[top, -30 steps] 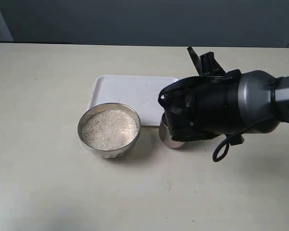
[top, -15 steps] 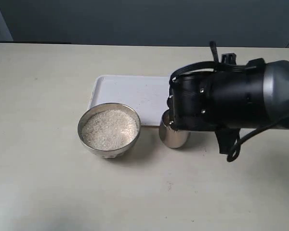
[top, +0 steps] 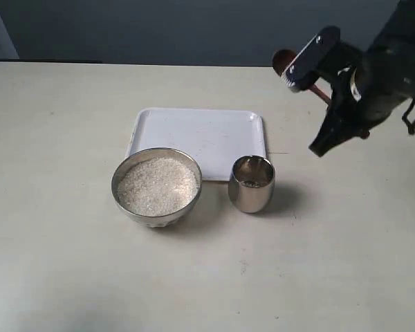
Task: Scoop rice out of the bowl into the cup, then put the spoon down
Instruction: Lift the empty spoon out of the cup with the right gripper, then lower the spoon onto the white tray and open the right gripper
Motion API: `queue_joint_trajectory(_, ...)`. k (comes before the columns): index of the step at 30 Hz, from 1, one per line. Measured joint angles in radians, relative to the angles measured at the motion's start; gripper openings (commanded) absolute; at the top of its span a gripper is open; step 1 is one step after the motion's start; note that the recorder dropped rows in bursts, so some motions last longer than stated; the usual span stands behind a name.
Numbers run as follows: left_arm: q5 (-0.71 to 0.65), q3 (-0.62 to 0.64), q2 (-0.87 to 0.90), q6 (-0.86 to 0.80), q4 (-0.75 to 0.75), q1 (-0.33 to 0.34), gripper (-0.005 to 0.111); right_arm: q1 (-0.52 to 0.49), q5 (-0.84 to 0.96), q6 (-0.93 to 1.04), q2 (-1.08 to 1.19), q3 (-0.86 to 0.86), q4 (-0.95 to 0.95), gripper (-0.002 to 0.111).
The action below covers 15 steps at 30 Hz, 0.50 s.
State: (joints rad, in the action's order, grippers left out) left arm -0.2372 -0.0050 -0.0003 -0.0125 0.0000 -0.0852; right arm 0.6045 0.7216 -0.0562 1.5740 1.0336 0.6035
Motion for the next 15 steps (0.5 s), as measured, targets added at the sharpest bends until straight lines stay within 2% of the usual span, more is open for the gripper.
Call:
queue_joint_trajectory(2,0.000,0.000,0.000,0.000,0.000,0.000,0.001,-0.090,-0.088,0.171,0.067,0.111,-0.104,-0.001)
queue_joint_trajectory(5,0.000,0.000,0.000,0.000,0.000,0.000,0.001,-0.144,-0.103,0.433,0.201,0.314,-0.266,-0.001)
queue_joint_trajectory(7,0.000,0.000,0.000,0.000,0.000,0.000,0.001,-0.150,-0.045,0.629,0.333,0.480,-0.451,-0.001)
queue_joint_trajectory(8,0.000,0.000,0.000,0.000,0.000,0.000,0.001,-0.151,0.034,0.744,0.425,0.613,-0.584,-0.001)
queue_joint_trajectory(11,0.000,0.000,0.000,0.000,0.000,0.000,0.001,-0.151,0.263,0.917,0.609,0.848,-0.817,-0.001)
queue_joint_trajectory(13,0.000,0.000,0.000,0.000,0.000,0.000,0.001,-0.151,0.415,0.956,0.708,0.977,-0.885,-0.001)
queue_joint_trajectory(15,0.000,0.000,0.000,0.000,0.000,0.000,0.001,-0.151,0.466,0.963,0.753,1.040,-0.916,-0.001)
